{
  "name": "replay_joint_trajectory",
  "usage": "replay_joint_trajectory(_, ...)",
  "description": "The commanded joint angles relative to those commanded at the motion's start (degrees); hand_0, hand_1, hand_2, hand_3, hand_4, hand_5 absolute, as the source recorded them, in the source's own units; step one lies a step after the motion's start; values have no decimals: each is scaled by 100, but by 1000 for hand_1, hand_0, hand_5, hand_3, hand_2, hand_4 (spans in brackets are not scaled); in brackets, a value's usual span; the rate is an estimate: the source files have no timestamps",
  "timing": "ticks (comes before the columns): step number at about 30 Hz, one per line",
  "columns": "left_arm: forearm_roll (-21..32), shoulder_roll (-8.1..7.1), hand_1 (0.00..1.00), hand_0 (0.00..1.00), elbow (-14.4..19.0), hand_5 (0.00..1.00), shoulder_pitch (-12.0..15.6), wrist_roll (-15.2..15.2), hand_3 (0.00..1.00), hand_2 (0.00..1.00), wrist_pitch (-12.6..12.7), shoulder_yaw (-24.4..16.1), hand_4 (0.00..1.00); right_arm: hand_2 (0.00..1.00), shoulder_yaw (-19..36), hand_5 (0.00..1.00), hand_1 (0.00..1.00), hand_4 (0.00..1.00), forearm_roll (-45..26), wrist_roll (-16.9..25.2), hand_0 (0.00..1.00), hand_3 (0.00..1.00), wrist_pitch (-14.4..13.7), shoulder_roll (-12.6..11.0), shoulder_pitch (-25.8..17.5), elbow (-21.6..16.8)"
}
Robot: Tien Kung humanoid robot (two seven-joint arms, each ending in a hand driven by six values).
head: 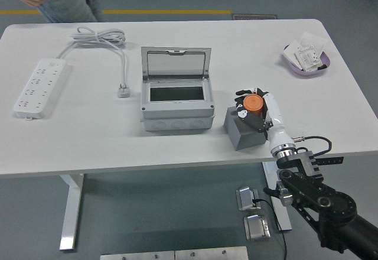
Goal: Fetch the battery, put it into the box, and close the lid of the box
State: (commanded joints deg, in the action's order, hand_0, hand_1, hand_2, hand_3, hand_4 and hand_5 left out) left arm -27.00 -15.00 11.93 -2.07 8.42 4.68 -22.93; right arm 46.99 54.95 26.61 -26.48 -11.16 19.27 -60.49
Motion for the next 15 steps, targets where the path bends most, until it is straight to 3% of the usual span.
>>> replay_joint_trajectory(9, -6, -7, 683, 632, -3, 2, -26, -7, 589, 592, -5, 12, 583, 487, -127, 2, 447, 2, -46, 11, 391, 481, -34, -154, 240, -35)
replay_joint_trajectory(15, -108, -10, 683, 632, -1, 2, -19, 31, 592, 594, -9, -73, 591, 492, -543, 2, 441, 2, 414, -409, 385, 473, -132, -282, 675, -166)
